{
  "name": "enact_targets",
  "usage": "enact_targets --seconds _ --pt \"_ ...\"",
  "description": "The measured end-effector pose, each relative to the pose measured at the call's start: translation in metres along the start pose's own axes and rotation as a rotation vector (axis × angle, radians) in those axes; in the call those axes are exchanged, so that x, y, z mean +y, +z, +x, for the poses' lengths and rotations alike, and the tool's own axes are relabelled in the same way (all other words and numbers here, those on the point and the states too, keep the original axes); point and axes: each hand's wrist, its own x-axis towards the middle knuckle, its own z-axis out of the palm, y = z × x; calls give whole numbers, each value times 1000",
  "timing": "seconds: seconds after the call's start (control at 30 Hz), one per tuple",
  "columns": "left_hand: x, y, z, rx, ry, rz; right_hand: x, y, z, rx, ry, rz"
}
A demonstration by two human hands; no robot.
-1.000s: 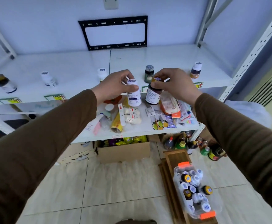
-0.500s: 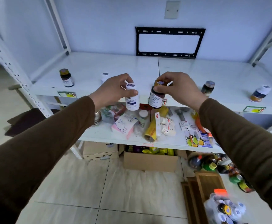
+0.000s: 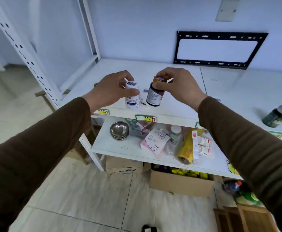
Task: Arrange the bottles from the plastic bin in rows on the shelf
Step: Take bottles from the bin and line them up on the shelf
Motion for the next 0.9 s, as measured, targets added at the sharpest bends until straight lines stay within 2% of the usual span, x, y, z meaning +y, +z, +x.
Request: enact_targets --seconds 0.17,0.3,0.6,0.9 --pt "-36 -56 22 67 -47 -39 -25 47 57 -16 -11 10" --pt "-71 -96 47 101 -6 -26 -44 80 94 -6 -25 -60" --pt "-137 -143 96 150 41 -35 -58 153 148 67 110 -211" --pt "-181 -147 144 146 -8 12 -44 211 198 -102 156 -273"
